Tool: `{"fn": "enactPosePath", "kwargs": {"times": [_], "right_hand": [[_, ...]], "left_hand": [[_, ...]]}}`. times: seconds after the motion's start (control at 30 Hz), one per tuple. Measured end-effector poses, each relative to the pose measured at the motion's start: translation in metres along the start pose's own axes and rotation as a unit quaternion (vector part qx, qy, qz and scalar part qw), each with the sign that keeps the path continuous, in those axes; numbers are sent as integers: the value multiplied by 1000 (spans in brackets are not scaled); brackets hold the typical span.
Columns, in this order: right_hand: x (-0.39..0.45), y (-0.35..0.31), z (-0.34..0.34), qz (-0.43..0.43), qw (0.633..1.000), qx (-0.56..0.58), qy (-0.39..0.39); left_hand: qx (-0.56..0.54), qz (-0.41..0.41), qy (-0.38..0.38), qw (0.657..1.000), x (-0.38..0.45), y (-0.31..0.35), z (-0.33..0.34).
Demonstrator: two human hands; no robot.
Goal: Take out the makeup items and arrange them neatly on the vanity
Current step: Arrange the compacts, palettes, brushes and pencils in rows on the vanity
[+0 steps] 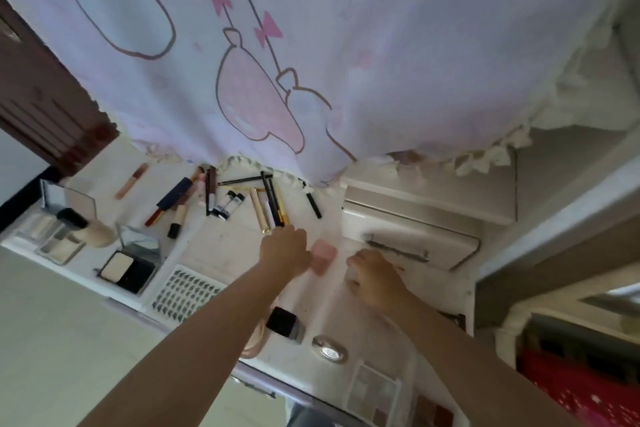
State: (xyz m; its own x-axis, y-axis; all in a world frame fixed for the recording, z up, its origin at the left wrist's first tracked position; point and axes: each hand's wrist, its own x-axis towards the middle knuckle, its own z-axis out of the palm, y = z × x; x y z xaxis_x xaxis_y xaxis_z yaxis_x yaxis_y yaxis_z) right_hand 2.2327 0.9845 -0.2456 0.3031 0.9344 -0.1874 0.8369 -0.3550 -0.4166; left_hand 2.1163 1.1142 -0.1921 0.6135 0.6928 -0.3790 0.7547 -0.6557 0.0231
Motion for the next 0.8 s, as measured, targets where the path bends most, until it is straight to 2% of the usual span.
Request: {"fn": "enactPosePath", "kwargs": {"times": [0.13,0.23,0.33,0.47,0.57,0.67,0.8], "right_hand": [[22,-14,11,75,985,-146,-53],[23,-14,13,105,979,-153,-83],[20,-13,12,113,988,-72,-83],[14,-29,-10,137,987,75,-24],[12,-39,-28,122,985,122,-3],[11,-39,-31,133,974,182,11],[10,-44,-38,136,950,281,18]], "left_hand": [[-24,35,-30,999,12,-30,7],[-50,68,-43,996,17,-47,13],[-90,104,-53,989,19,-58,14],[-178,160,-81,968,17,-59,5],[-209,180,-95,957,18,-53,0],[-232,173,-113,950,22,-44,1],[-305,180,-166,920,25,-37,0]]}}
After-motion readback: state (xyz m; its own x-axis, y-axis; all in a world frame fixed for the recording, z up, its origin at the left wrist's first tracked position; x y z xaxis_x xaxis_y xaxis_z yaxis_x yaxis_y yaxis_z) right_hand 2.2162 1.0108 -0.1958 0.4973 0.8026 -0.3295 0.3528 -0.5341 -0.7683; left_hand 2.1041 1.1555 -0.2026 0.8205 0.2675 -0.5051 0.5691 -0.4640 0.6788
